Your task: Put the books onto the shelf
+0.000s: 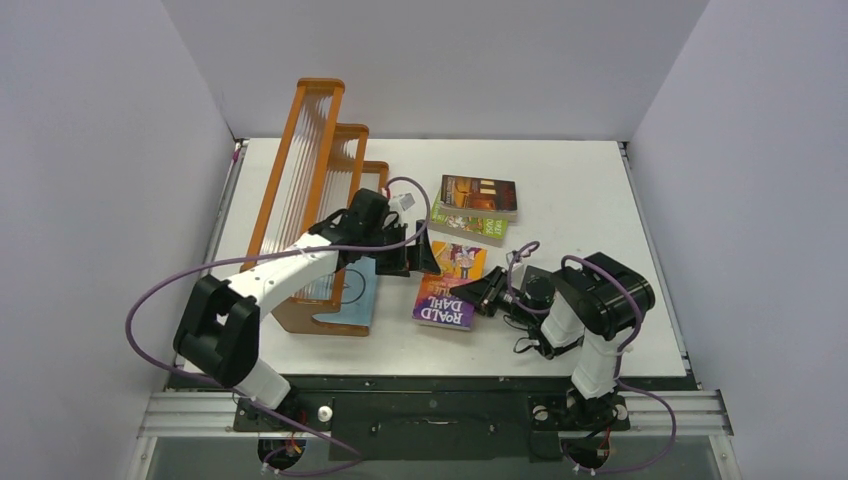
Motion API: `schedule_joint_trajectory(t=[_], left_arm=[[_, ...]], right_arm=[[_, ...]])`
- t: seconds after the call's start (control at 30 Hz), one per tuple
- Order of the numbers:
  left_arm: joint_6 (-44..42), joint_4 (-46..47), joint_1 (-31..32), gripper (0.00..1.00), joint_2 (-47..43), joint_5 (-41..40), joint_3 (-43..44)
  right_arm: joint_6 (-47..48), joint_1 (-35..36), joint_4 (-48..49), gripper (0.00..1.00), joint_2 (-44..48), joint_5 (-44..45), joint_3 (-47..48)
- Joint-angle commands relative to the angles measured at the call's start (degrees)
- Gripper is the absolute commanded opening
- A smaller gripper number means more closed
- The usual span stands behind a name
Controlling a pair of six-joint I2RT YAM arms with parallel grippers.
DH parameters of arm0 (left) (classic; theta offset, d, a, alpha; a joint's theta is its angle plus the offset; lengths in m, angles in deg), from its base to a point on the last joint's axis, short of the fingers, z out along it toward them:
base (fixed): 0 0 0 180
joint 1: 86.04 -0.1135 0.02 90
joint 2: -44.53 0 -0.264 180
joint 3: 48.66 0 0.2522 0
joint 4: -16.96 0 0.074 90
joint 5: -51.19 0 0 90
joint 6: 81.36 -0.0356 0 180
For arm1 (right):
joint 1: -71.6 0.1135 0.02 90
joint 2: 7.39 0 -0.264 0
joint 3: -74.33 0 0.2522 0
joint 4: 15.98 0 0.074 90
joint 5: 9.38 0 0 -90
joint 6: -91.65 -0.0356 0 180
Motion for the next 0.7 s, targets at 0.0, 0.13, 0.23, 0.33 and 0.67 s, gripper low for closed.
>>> schedule_joint_trajectory(t=[0.0, 0.13, 0.23, 0.33, 0.67], left_arm=[[-6.4, -9.4, 1.8, 0.97, -7.8, -5.4, 10.6], [-10.1, -20.1, 3.4, 0.96, -12.0, -12.3, 22.3], [-11.8, -25.9, 3.6, 0.96, -14.5, -18.0, 32.3], [-14.5, -33.3, 2.7, 0.96, -16.4, -25.4, 41.8], [-18.6, -43.2, -11.9, 0.96, -19.7, -35.4, 49.4]], right_arm=[[0.2, 0.1, 6.6, 0.00, 1.3, 3.0, -1.3], [0.5, 1.4, 2.5, 0.00, 3.8, 4.9, 0.3], [3.2, 4.6, -8.1, 0.00, 9.4, 7.3, 3.8], [8.5, 8.8, -24.3, 0.00, 14.4, 10.5, 10.7], [6.9, 13.2, -29.8, 0.00, 10.9, 11.9, 25.0]])
